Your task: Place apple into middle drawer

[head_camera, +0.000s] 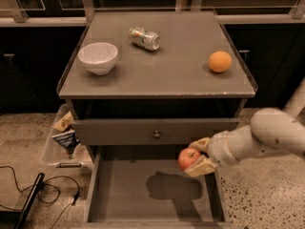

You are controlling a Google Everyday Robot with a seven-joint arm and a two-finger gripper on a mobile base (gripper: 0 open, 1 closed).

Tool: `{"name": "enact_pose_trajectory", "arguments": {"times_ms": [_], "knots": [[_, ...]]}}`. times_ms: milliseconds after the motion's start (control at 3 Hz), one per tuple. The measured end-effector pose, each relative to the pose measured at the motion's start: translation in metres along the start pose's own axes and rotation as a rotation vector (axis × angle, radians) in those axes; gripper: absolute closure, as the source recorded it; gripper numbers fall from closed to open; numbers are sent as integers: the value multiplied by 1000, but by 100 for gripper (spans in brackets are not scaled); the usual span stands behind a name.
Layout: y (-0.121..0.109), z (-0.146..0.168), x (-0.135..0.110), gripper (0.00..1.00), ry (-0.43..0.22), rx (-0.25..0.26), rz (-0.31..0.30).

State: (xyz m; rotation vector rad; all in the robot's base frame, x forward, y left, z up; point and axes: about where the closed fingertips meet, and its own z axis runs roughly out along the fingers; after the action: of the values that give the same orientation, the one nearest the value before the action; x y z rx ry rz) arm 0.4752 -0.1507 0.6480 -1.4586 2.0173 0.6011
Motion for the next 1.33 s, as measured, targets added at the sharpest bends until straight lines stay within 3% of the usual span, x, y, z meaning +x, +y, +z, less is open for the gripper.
{"name": "enact_pose_trajectory", "arguments": {"times_ms": [333,667,1000,1333], "knots": [[17,67,56,100,4,-22,120],[6,112,82,100,-17,40,171],[4,123,83,100,-18,35,170],[-18,147,84,100,-29,73,122]]}}
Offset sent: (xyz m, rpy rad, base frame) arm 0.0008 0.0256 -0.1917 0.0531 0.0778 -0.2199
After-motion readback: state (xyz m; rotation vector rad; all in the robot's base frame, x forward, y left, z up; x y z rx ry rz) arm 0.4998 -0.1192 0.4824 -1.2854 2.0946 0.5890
